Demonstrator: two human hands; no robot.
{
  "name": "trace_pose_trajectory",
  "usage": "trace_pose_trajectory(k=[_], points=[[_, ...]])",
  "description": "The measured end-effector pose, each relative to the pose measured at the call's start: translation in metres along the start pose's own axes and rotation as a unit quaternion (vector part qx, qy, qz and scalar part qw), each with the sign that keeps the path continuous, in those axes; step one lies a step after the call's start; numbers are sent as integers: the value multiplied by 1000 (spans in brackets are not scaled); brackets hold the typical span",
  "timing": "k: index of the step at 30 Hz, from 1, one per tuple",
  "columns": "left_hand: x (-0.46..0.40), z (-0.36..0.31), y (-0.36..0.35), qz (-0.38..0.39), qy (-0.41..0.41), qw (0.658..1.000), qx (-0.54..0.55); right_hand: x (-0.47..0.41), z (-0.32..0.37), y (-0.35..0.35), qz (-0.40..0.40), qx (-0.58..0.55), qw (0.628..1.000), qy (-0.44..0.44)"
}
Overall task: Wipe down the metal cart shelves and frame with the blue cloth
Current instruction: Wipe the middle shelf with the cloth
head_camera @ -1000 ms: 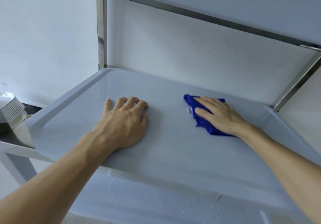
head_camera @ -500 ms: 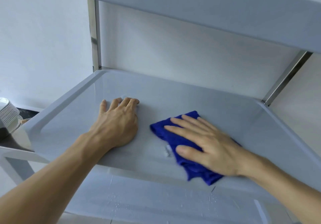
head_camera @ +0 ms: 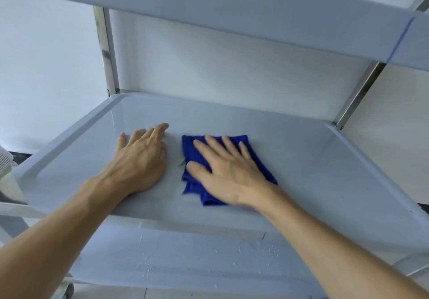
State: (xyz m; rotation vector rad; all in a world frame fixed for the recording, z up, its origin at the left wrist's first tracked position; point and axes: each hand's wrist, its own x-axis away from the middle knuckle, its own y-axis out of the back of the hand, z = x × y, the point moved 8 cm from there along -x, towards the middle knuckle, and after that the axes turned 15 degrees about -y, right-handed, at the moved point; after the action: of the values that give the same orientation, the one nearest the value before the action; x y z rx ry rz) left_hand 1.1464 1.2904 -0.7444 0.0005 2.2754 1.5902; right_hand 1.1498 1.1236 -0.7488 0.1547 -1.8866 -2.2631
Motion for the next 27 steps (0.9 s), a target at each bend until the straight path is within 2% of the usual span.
trace_pose_trajectory(k=[2, 4, 5, 6, 8, 9, 11, 13, 17, 19, 23, 25, 27], points=[[1, -2, 2, -5, -1, 1000, 14, 36, 11, -1, 19, -30, 997, 67], [1, -4, 6, -18, 0, 999, 30, 55, 9, 12, 51, -146, 983, 104], [1, -5, 9, -29, 10, 999, 43, 57, 0, 26, 39, -220, 970, 100], [2, -6, 14, -42, 22, 997, 57, 54, -18, 42, -5, -275, 958, 77], [3, -15, 26, -73, 25, 996, 52, 45, -68, 68, -125, -285, 950, -7], [1, -28, 33, -84, 4, 996, 36, 41, -92, 72, -156, -268, 949, -52], [-3, -71, 37, -92, -68, 993, 40, 35, -131, 63, -150, -236, 952, -123], [-4, -123, 19, -47, -140, 988, 49, 32, -146, 48, -127, -202, 961, -140], [12, -188, -47, 124, -218, 966, -58, 30, -139, 41, -135, -161, 972, -104], [14, -183, -56, 153, -215, 961, -80, 32, -139, 42, -137, -154, 973, -100], [27, -139, -39, 157, -182, 969, -63, 36, -136, 45, -145, -151, 974, -93], [41, -102, -18, 129, -137, 981, -54, 36, -135, 47, -150, -150, 973, -91], [56, -53, 10, 104, -54, 992, -54, 37, -134, 46, -152, -150, 973, -91]])
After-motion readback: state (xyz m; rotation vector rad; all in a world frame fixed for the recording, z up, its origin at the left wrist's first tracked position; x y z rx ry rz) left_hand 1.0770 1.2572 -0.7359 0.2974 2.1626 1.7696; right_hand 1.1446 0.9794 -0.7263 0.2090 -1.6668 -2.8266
